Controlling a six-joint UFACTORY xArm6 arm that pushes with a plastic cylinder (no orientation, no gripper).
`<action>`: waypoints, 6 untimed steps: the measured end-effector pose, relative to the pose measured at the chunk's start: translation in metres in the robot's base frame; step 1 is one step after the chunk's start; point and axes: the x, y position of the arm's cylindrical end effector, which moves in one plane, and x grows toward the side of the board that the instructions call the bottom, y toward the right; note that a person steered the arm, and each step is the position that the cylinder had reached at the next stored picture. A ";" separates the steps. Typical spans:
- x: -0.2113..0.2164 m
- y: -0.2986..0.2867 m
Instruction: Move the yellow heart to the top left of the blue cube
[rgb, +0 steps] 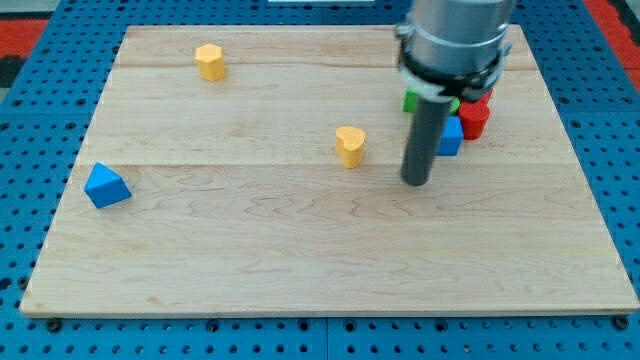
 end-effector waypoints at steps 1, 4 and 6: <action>-0.022 -0.045; -0.051 -0.109; -0.120 -0.005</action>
